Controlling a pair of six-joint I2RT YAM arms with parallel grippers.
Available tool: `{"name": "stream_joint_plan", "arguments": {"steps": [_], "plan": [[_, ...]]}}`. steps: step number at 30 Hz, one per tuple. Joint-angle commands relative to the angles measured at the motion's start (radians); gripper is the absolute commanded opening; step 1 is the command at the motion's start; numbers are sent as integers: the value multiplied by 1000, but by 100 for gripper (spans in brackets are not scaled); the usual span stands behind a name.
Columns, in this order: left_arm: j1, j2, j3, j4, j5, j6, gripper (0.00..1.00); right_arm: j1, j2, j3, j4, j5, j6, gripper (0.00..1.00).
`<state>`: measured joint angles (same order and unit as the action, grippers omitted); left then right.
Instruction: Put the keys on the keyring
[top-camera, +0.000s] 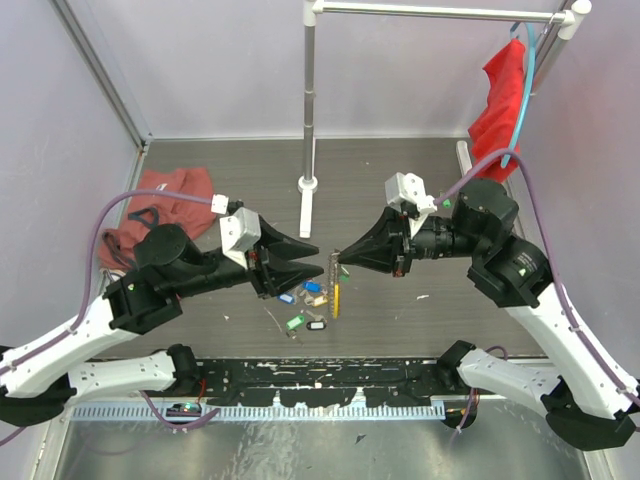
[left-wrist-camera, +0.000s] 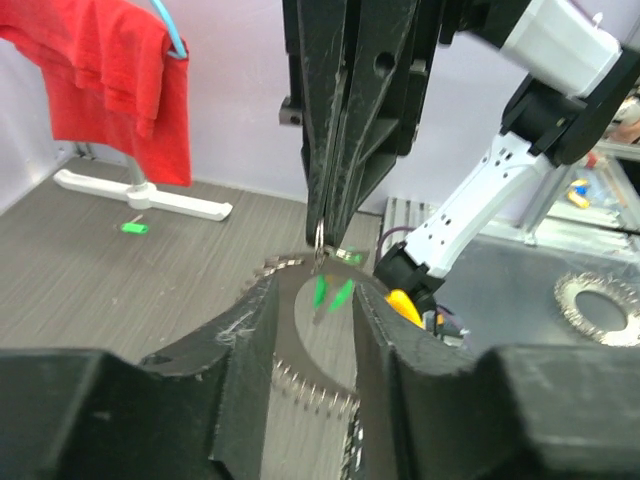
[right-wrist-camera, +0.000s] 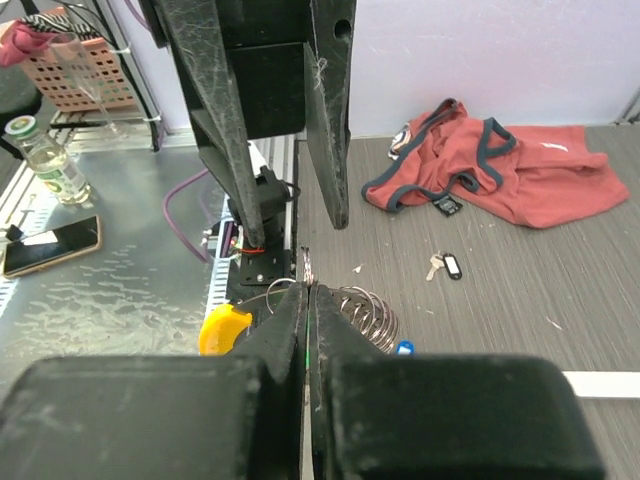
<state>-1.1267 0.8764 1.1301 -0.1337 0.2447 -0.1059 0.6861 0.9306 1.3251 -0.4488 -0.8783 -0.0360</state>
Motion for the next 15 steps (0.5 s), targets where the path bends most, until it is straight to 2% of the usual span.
{"name": "stream_joint_plan", "arguments": {"steps": [1,6,11,15], "plan": [[-3,-22,61,-130,-33,54,48,3,17,111,-188,71,-110,1],[-3,-6,94,-205,-48,82,55,36,74,209,-349,160,-158,1],[-3,10,102,-218,-47,91,59,233,137,296,-434,407,-173,1],[-2,11,100,-218,-32,96,63,357,185,340,-480,537,-174,1]]}}
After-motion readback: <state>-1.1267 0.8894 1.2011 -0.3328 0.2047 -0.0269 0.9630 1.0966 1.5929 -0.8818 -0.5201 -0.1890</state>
